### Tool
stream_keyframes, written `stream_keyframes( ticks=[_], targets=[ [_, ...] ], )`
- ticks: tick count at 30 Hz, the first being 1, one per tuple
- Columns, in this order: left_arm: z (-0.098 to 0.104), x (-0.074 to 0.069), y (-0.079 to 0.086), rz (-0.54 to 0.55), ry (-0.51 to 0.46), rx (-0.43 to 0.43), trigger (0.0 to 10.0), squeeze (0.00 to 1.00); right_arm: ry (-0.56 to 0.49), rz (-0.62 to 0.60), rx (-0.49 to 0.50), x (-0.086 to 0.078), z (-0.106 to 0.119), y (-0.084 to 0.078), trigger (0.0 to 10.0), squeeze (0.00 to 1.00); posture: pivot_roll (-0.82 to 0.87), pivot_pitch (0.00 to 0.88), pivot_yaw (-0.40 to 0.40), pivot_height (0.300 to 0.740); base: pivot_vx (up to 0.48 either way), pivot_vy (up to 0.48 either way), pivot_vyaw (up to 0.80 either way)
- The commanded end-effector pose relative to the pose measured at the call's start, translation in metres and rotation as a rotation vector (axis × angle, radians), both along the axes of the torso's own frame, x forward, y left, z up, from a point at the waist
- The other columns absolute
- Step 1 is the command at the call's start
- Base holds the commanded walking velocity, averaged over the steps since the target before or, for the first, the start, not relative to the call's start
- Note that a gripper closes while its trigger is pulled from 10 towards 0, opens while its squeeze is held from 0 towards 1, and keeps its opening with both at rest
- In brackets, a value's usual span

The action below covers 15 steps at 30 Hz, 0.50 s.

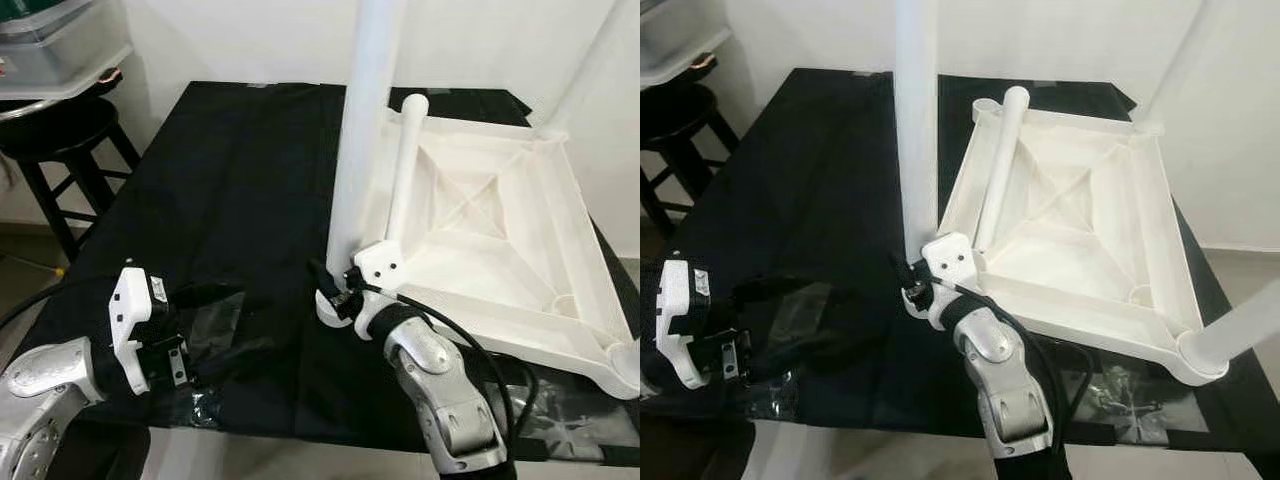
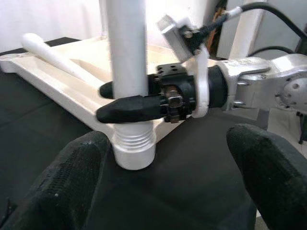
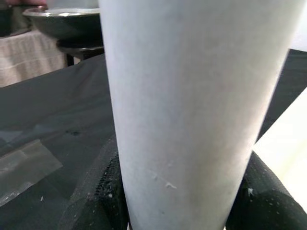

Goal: Building children table

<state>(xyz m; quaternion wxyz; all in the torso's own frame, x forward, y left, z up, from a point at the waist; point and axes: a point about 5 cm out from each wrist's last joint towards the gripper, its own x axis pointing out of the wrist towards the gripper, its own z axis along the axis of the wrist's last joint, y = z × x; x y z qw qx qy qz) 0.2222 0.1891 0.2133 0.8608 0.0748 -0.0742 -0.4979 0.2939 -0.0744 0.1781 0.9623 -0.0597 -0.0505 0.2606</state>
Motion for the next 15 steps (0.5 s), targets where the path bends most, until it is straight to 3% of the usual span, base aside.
stream_keyframes(
  ticks=[1,3,5,7,8,9,10,15],
  targets=[
    [-0.005,0.000,-0.002,-0.001,0.014,0.003,10.0,0.00,0.075,0.024,-0.019,0.003,-0.011,-0.004,10.0,1.00,0.01,0.196,0.003,0.740,0.000,0.000,0.00],
    [-0.006,0.000,-0.002,0.000,0.014,0.003,10.0,0.00,0.077,0.048,-0.002,0.003,-0.008,-0.002,10.0,1.00,0.01,0.196,0.003,0.740,0.000,0.000,0.00],
    [-0.005,0.001,-0.002,0.006,0.009,0.007,10.0,0.00,0.073,0.247,0.049,0.000,0.004,0.004,10.0,1.00,0.02,0.192,0.006,0.740,0.000,0.000,0.00],
    [-0.003,0.003,-0.003,0.011,0.001,0.008,10.0,0.00,0.027,0.480,0.019,-0.003,0.017,-0.001,10.0,1.00,0.03,0.190,0.003,0.740,0.000,0.000,0.00],
    [-0.003,0.003,-0.003,0.013,-0.004,0.012,10.0,0.00,-0.007,0.607,-0.074,-0.003,0.022,-0.011,10.0,1.00,0.03,0.185,-0.002,0.740,0.000,0.000,0.00],
    [-0.003,0.003,-0.003,0.013,-0.004,0.012,10.0,0.00,-0.007,0.607,-0.074,-0.003,0.022,-0.011,10.0,1.00,0.03,0.185,-0.002,0.740,0.000,0.000,0.00],
    [-0.003,0.003,-0.003,0.014,-0.007,0.013,10.0,0.00,-0.011,0.658,-0.137,0.001,0.023,-0.019,10.0,0.00,0.03,0.183,-0.006,0.740,0.000,0.000,0.00],
    [-0.002,0.003,-0.004,0.018,-0.012,0.011,10.0,0.00,-0.001,0.722,-0.186,0.010,0.029,-0.032,10.0,0.00,0.03,0.182,-0.009,0.740,0.000,0.000,0.00]
  ],
)
